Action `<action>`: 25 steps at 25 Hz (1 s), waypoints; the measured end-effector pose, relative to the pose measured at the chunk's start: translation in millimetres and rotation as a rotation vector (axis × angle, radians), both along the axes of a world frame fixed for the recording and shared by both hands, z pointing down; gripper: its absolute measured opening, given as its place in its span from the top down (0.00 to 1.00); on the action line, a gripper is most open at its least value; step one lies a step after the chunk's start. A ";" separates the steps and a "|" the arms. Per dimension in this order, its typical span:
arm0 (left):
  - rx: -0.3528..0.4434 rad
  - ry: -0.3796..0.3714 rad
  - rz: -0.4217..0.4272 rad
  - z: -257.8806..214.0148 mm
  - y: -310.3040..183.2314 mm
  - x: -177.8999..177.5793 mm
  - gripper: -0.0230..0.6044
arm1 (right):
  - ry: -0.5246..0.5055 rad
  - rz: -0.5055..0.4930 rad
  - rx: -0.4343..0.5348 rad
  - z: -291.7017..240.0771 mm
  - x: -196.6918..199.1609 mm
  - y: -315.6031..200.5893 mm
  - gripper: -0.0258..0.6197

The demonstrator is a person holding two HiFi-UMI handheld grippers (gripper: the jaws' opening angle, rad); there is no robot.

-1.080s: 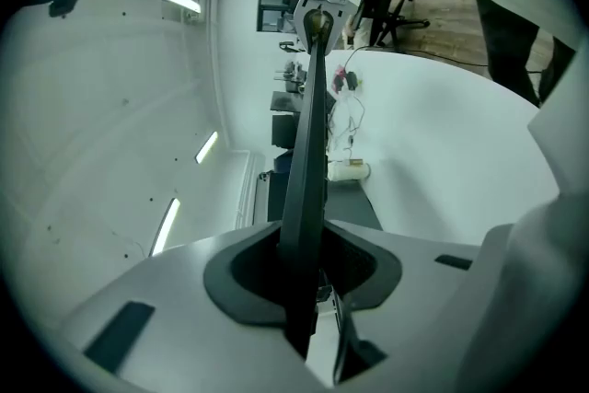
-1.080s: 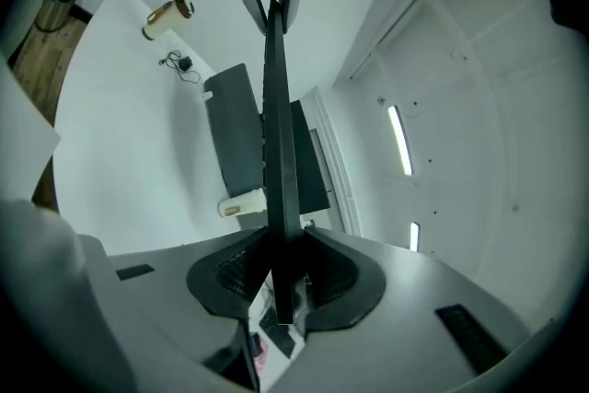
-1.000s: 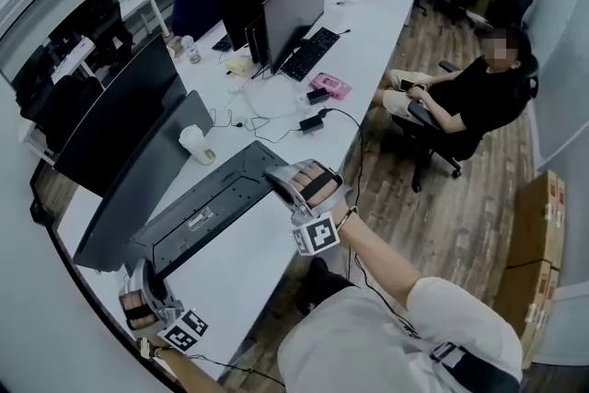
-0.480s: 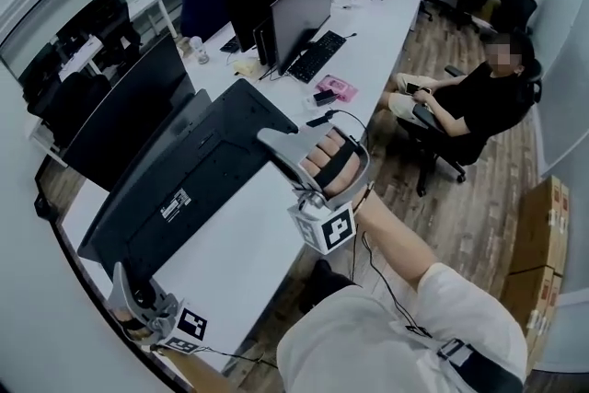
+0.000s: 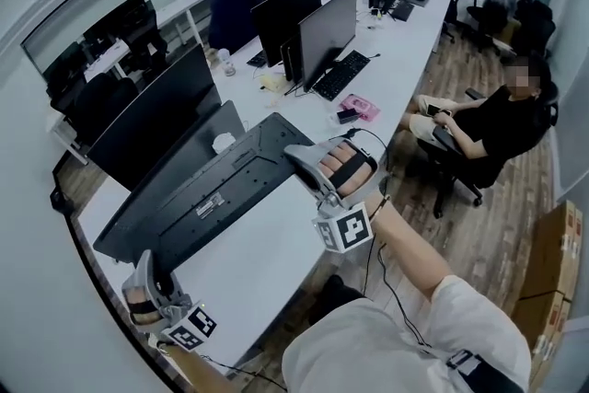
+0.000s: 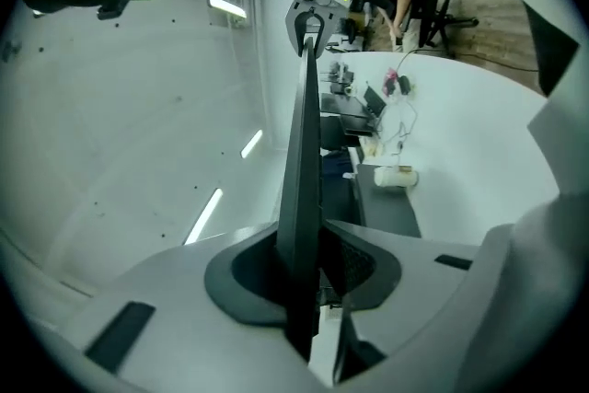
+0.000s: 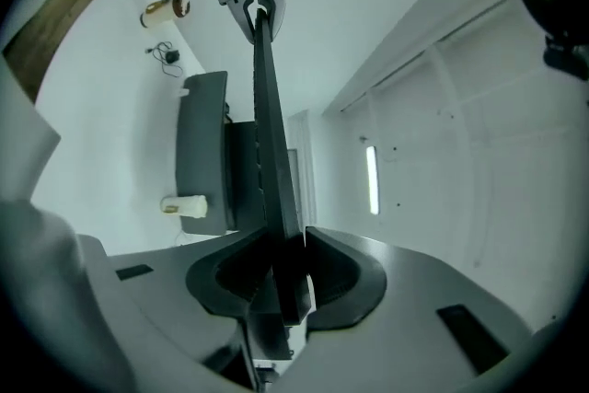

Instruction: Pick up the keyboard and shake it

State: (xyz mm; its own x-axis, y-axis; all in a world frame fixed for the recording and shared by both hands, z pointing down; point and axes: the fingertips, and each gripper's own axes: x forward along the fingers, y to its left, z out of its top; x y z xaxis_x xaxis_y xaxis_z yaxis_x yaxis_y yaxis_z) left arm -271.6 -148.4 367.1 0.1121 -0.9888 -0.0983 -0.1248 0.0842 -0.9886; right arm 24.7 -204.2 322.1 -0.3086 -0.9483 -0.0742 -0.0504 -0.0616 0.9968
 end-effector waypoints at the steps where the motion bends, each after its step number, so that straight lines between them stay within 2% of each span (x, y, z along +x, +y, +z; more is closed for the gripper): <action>1: -0.049 -0.004 0.014 15.3 -3.2 2.8 0.78 | 0.013 0.001 -0.060 17.3 2.5 -3.3 0.76; 5: -0.247 -0.024 0.070 66.1 -14.2 11.0 0.78 | 0.065 -0.006 -0.265 82.3 9.7 -15.7 0.77; 9: -0.508 0.003 0.132 129.6 -5.1 2.6 0.78 | 0.113 -0.070 -0.522 152.7 -0.8 -14.1 0.77; 11: -0.693 0.068 0.180 160.5 4.2 3.6 0.78 | 0.146 -0.126 -0.706 185.2 -1.1 -7.3 0.77; 14: -1.028 0.185 0.246 201.9 24.3 5.2 0.78 | 0.161 -0.222 -1.026 224.7 -1.9 11.0 0.77; 16: -1.240 0.289 0.294 226.0 39.7 4.8 0.78 | 0.138 -0.267 -1.259 246.2 -0.8 27.9 0.77; 18: -1.407 0.434 0.363 238.1 53.4 7.9 0.78 | 0.086 -0.292 -1.489 264.1 1.7 47.3 0.77; 21: -1.522 0.710 0.464 240.4 54.0 11.6 0.78 | -0.055 -0.342 -1.743 274.4 5.4 53.9 0.77; 25: -1.617 1.096 0.546 256.9 68.3 15.5 0.78 | -0.472 -0.498 -1.990 257.3 1.6 55.8 0.77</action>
State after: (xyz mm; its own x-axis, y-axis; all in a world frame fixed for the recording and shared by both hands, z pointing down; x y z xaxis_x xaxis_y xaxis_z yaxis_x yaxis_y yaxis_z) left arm -256.1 -80.1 624.0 0.8890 -0.1128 0.4437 -0.3051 -0.8686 0.3904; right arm 26.3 -148.3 579.4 -0.7664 0.3088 0.5633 0.0694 0.9116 -0.4052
